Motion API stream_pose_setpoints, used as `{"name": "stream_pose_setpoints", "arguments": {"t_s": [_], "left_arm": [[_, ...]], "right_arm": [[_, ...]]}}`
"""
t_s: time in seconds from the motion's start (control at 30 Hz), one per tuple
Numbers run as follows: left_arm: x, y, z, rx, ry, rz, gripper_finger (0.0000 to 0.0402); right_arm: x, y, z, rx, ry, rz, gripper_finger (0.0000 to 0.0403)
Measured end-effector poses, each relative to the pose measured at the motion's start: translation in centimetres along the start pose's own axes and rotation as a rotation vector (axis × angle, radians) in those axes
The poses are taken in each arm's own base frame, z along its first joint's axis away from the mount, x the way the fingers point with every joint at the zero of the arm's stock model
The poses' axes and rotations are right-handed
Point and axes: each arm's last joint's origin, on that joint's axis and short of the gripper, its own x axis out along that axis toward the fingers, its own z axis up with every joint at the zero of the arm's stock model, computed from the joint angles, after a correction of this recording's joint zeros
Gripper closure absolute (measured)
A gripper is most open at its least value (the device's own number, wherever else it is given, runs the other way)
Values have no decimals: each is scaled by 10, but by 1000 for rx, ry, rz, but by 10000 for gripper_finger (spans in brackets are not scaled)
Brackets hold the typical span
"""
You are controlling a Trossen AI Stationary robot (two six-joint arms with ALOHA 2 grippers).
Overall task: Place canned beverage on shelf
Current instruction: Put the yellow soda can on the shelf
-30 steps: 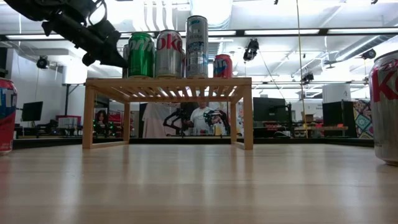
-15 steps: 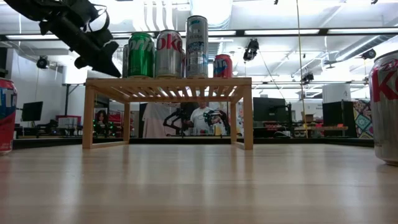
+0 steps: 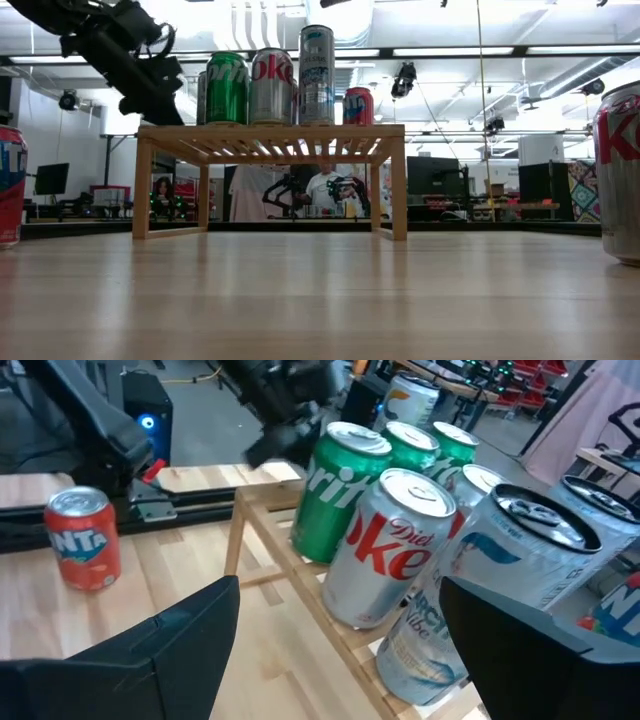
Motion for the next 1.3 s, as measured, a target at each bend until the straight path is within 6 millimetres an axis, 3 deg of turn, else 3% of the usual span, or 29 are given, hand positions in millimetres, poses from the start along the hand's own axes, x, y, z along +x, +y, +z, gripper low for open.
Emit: {"name": "stream_pose_setpoints", "arguments": {"t_s": [0.13, 0.47, 0.7, 0.97, 1.17, 1.3], "left_arm": [[1, -6, 3, 90, -73, -199, 401], [11, 1, 14, 85, -168, -146, 401], [27, 6, 14, 54, -127, -39, 401], [41, 7, 12, 39, -85, -37, 401], [41, 6, 10, 6, -65, -45, 401], [29, 2, 11, -55, -93, -172, 402]], "right_arm": [[3, -4, 2, 18, -6, -12, 71], [5, -6, 3, 65, -6, -18, 71], [5, -6, 2, 56, -4, -17, 71], [5, -6, 2, 47, 1, -18, 71], [5, -6, 2, 43, 2, -18, 71], [5, -5, 2, 28, 2, -15, 71]]}}
